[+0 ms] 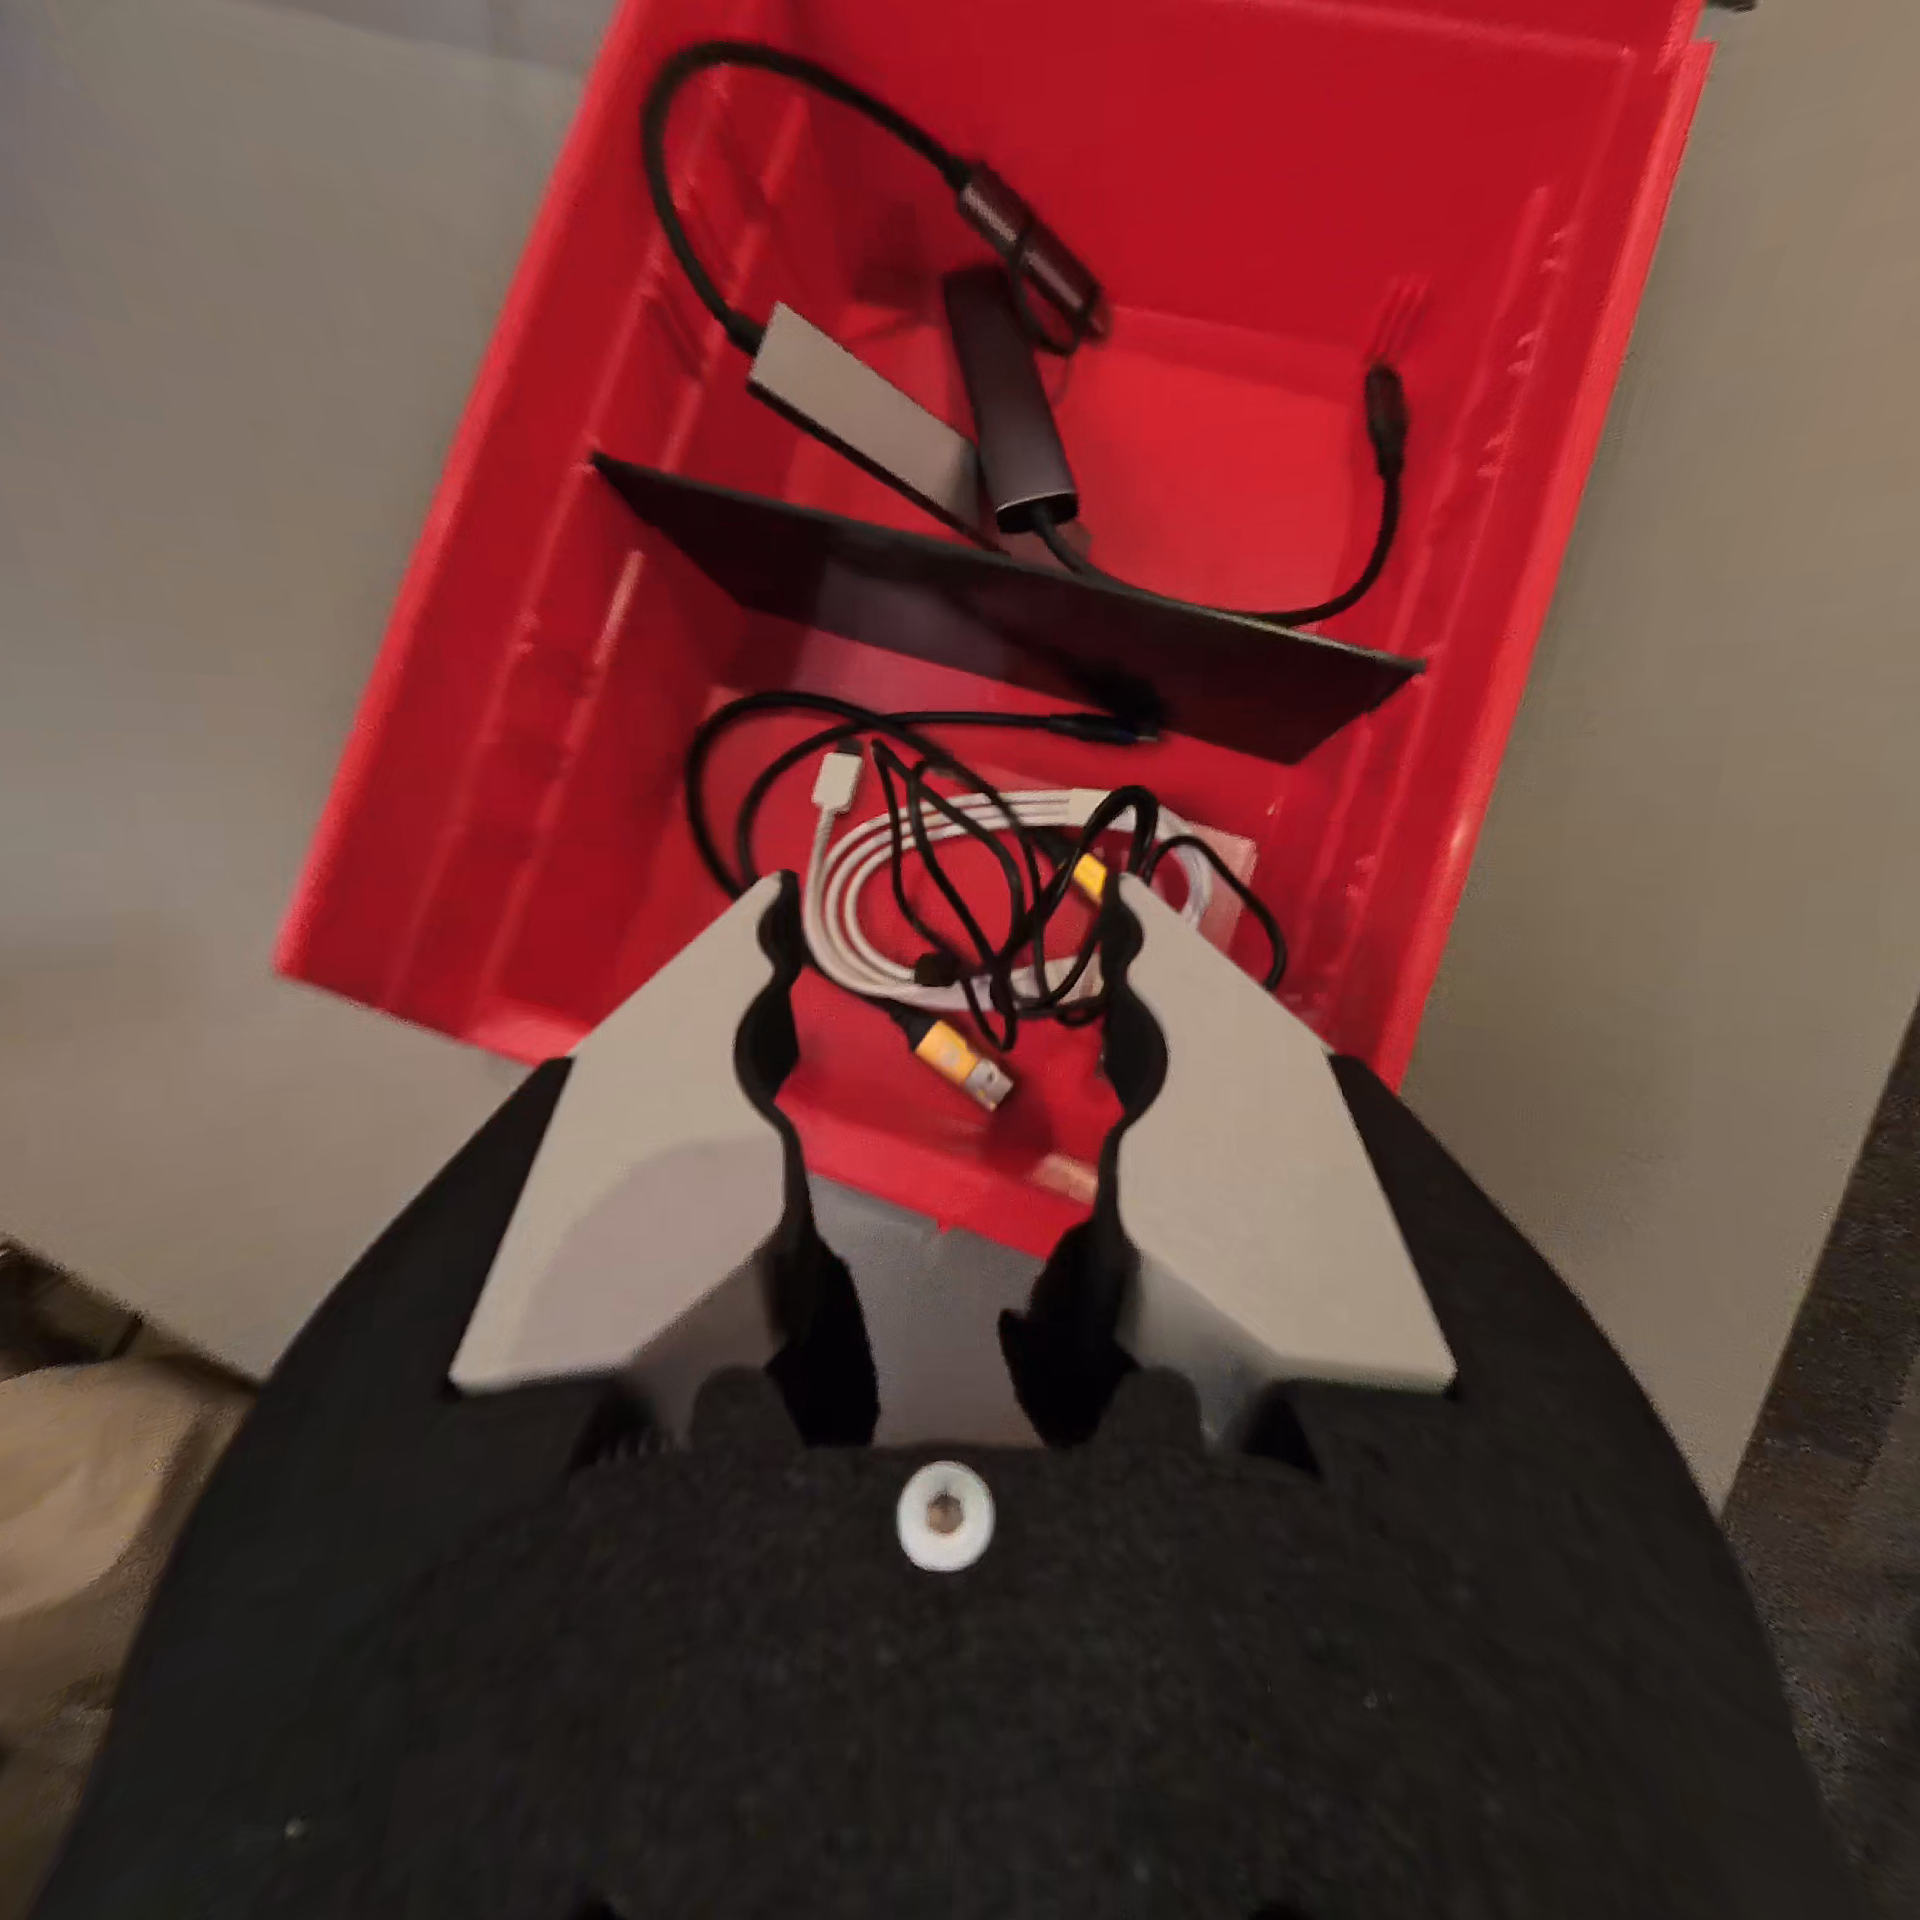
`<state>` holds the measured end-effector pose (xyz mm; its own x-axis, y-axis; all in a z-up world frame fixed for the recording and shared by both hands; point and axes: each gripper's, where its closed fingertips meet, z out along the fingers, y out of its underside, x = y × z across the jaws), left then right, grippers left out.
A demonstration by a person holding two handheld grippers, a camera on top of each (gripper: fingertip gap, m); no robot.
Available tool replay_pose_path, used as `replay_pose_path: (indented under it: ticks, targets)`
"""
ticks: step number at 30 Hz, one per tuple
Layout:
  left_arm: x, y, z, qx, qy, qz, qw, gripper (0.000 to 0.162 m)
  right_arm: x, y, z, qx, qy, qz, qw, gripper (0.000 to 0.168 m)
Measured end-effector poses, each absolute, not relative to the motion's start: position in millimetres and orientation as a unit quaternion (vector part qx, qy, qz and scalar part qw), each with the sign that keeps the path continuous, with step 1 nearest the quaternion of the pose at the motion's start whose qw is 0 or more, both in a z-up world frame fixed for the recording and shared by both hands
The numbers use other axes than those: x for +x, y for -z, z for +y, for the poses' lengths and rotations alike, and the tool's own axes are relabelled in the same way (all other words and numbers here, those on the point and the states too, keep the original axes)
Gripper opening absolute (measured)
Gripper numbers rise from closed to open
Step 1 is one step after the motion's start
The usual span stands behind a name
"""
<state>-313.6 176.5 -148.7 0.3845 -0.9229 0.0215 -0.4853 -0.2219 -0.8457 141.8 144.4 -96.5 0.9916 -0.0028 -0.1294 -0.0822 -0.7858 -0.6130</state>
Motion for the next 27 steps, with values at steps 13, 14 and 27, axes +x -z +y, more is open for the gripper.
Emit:
replay_pose_path:
  ticks: [13,14,27]
  targets:
    - [-380,76,231,-0.698,0.205,0.297,0.619,0.037,94,7,140,-0.804,-0.037,0.039,0.593,0.059]
    - [-394,78,236,-0.715,0.193,0.27,0.615,0.037,89,19,137,-0.8,-0.032,0.047,0.597,0.06]
    - [-486,136,263,-0.845,0.083,0.123,0.513,0.032,67,114,93,-0.81,0.054,0.102,0.575,0.065]
